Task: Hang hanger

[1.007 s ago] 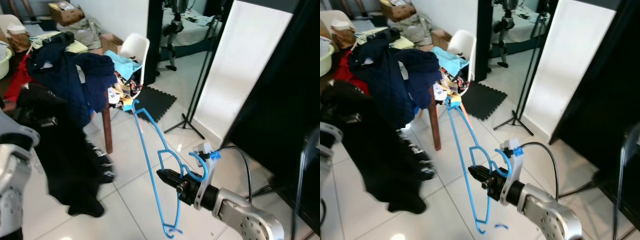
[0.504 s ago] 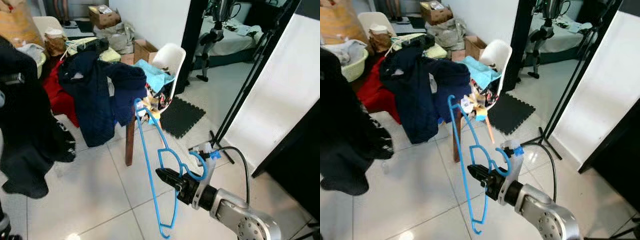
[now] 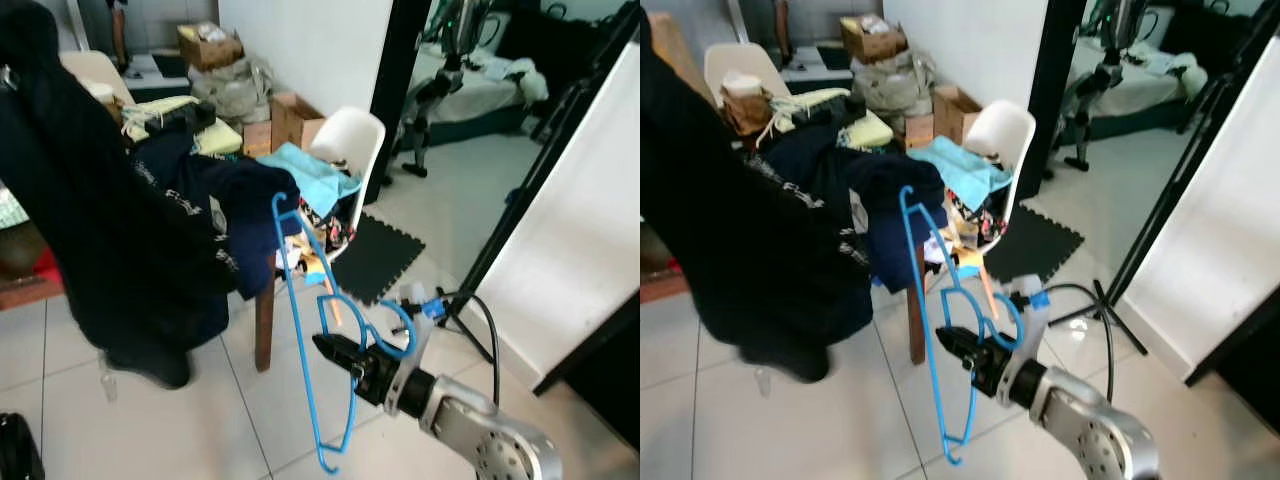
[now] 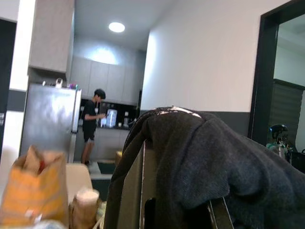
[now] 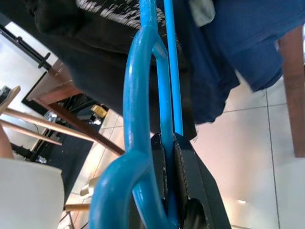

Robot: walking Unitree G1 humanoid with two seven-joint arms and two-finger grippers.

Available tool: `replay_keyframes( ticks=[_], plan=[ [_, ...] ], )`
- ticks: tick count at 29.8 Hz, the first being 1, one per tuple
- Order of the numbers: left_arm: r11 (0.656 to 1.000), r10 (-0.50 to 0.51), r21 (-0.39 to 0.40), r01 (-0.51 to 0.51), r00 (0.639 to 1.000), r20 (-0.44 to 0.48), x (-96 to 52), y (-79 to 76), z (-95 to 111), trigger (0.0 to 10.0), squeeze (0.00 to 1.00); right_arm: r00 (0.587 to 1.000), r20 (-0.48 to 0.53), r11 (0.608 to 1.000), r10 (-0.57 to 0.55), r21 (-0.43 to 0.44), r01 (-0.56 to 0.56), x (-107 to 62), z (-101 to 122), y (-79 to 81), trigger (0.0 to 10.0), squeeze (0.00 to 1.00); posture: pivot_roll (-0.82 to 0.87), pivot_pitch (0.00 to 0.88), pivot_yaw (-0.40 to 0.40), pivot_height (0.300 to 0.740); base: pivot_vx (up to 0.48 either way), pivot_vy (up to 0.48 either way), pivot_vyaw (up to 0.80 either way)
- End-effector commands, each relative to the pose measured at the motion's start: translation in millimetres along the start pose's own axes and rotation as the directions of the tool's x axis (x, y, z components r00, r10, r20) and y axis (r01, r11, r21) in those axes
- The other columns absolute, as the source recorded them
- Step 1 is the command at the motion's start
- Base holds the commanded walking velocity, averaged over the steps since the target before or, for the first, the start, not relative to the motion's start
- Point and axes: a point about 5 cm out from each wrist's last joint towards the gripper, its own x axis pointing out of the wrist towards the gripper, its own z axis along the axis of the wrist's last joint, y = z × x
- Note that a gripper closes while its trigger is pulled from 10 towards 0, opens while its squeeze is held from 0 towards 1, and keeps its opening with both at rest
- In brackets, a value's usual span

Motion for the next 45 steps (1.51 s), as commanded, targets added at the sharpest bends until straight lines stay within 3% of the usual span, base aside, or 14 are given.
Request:
replay_keyframes(
  ticks=[1,7,18,24,30,31,32,37,38,39,40,41,42,45],
  plan=[
    [0.999,-0.028,0.039,0.025,0.997,0.076,4.9,-2.8,19.8,10.0,0.0,1.0,-0.002,1.0,-0.012,-0.001,0.012,-3.4,-0.1,-1.3,10.0,0.0,-0.03,0.036,-0.046,0.736,0.48,0.0,0.0],
    [0.99,-0.043,0.14,0.018,0.983,0.181,30.7,7.4,62.7,10.0,0.0,1.0,-0.001,1.0,-0.014,0.004,0.014,-3.7,0.3,-1.3,10.0,0.0,-0.03,0.039,-0.046,0.736,0.48,0.0,0.0],
    [0.979,-0.077,0.2,0.024,0.962,0.263,47.9,4.5,93.0,10.0,0.0,1.0,-0.005,1.0,-0.018,0.006,0.018,-4.8,0.8,-1.4,10.0,0.0,-0.04,0.045,-0.046,0.736,0.48,0.0,0.0],
    [0.963,0.06,0.24,-0.122,0.967,0.249,51.9,32.0,91.6,10.0,0.0,1.0,-0.007,1.0,-0.02,0.006,0.02,-5.2,0.9,-1.7,10.0,0.0,-0.04,0.046,-0.045,0.736,0.48,0.0,0.0],
    [0.969,0.164,0.188,-0.159,0.986,-0.013,44.5,50.1,30.2,10.0,0.0,1.0,-0.008,1.0,-0.022,0.006,0.022,-5.2,1.4,-1.8,10.0,0.0,-0.05,0.048,-0.044,0.736,0.32,0.0,0.0],
    [0.982,0.149,0.163,-0.097,0.924,-0.351,10.5,45.0,-50.8,10.0,0.0,1.0,-0.009,1.0,-0.021,0.005,0.021,-5.4,1.8,-1.4,10.0,0.0,-0.05,0.054,-0.044,0.736,0.0,0.0,0.0],
    [0.984,0.145,0.157,-0.083,0.884,-0.444,-6.2,42.6,-73.9,10.0,0.0,1.0,-0.01,1.0,-0.021,0.005,0.021,-5.7,1.9,-1.2,10.0,0.0,-0.05,0.055,-0.044,0.736,0.0,0.0,0.0],
    [0.984,0.146,0.158,-0.077,0.857,-0.493,-17.5,41.4,-87.7,10.0,0.0,1.0,-0.01,1.0,-0.02,0.005,0.02,-5.9,2.1,-1.0,10.0,0.0,-0.05,0.055,-0.044,0.736,0.0,0.0,0.0],
    [0.991,0.125,0.103,-0.079,0.811,-0.571,-43.3,32.4,-109.3,10.0,1.0,1.0,-0.012,1.0,-0.019,0.005,0.019,-6.6,2.2,-1.2,10.0,0.0,-0.05,0.06,-0.045,0.736,0.0,0.0,0.0],
    [0.991,0.125,0.103,-0.079,0.811,-0.571,-43.3,32.4,-109.3,10.0,1.0,1.0,-0.012,1.0,-0.019,0.005,0.019,-6.6,2.2,-1.2,10.0,0.0,-0.05,0.06,-0.045,0.736,0.0,0.0,0.0],
    [0.995,0.103,0.06,-0.085,0.755,-0.648,-72.4,23.8,-127.4,10.0,1.0,1.0,-0.016,1.0,-0.016,0.005,0.016,-7.3,2.5,-1.4,10.0,0.0,-0.05,0.064,-0.05,0.736,0.0,0.0,0.0],
    [0.995,0.103,0.06,-0.085,0.755,-0.648,-72.4,23.8,-127.4,10.0,1.0,1.0,-0.016,1.0,-0.016,0.005,0.016,-7.3,2.5,-1.4,10.0,0.0,-0.05,0.064,-0.05,0.736,0.0,0.0,0.0],
    [0.995,0.086,0.032,-0.09,0.708,-0.701,-94.7,17.9,-138.1,10.0,1.0,1.0,-0.019,1.0,-0.014,0.006,0.014,-8.0,2.7,-1.6,10.0,0.0,-0.04,0.065,-0.053,0.736,0.0,0.0,0.0],
    [0.998,0.061,0.026,-0.062,0.661,-0.748,-113.5,15.0,-144.0,10.0,1.0,1.0,-0.025,1.0,-0.011,0.006,0.011,-8.4,2.7,-1.6,10.0,0.0,-0.04,0.068,-0.054,0.736,0.0,0.0,0.0]
  ],
)
